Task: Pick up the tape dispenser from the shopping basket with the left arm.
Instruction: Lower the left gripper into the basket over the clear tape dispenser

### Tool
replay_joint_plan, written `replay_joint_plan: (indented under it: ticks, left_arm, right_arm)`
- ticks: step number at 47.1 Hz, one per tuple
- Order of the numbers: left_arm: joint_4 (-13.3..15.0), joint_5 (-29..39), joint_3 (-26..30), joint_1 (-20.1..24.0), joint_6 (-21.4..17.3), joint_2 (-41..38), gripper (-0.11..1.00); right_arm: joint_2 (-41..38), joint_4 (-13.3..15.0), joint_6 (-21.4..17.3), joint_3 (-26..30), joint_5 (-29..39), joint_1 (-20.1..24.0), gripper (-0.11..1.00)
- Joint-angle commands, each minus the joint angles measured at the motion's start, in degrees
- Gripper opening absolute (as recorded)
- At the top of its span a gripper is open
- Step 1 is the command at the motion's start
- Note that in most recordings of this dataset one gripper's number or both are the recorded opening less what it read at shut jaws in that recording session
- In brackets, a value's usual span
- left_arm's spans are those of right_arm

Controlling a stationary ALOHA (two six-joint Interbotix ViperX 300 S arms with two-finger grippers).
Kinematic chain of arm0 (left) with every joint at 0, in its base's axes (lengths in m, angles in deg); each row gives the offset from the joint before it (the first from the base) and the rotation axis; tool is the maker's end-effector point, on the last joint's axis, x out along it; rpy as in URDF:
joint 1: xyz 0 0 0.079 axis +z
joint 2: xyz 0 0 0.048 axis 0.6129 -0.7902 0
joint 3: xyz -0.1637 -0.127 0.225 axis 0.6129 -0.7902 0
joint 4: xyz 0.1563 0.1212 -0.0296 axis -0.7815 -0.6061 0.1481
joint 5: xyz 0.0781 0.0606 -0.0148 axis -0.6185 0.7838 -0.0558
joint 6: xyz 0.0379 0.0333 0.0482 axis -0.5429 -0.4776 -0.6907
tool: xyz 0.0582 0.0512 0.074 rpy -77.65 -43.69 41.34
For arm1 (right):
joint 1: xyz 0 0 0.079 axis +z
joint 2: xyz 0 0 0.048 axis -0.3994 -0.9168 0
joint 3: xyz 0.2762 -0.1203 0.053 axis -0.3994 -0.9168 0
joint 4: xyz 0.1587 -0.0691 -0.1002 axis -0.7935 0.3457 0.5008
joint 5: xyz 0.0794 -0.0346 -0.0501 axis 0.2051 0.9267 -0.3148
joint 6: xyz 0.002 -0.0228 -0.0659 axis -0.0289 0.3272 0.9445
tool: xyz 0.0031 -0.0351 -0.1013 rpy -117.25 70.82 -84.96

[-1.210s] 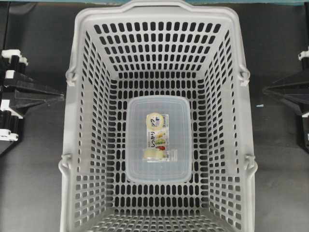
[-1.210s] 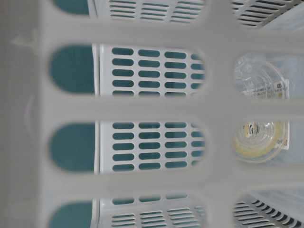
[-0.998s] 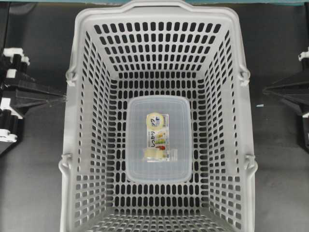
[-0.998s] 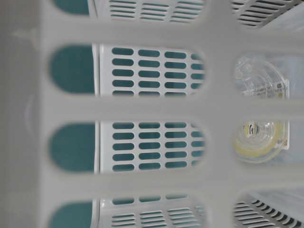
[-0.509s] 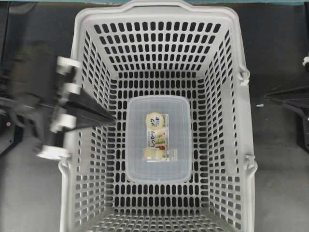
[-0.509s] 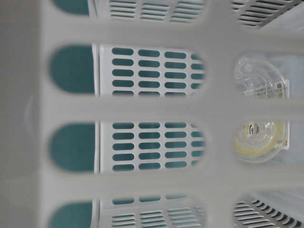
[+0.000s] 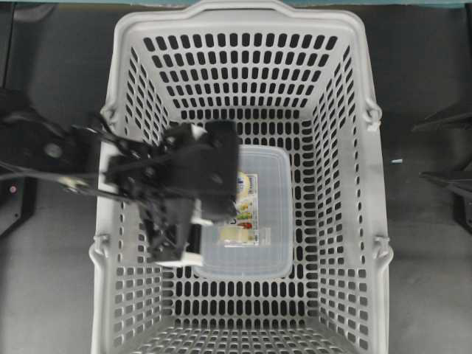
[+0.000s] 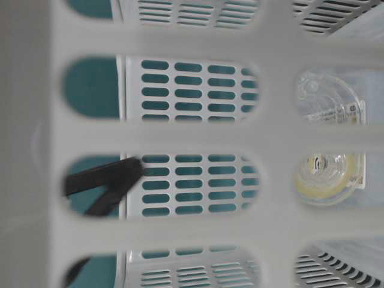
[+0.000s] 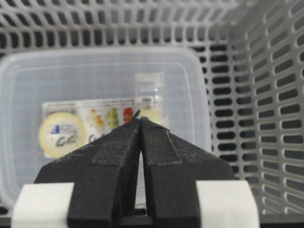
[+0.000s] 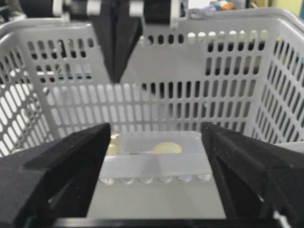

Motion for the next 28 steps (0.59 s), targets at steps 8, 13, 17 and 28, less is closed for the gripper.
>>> replay_joint_plan:
  ticks: [8,13,17,28]
  left_arm:
    - [-0.3,1.8,2.6,-0.9,0.8,-4.8,0.28]
    - [-0.2,1.8,3.0,-1.2,2.4,-7.0,0.6]
    - [-0.3,1.8,3.1,-1.8,4.2,-9.1,0.82]
    - [-0.2,1.8,2.2,-2.4,5.4,-13.4,0.84]
  right_arm:
    - [0.5,-0.2,0.0,0.3,-0.3,0.4,0.73]
    - [0.9,-0.2,0.0,0.3,-0.3,0.4,0.73]
    - [0.9,-0.2,0.0,0.1,-0.3,0.4,0.72]
    - [0.9,-0.2,0.0,-0.4,-0.4,0.4,0.73]
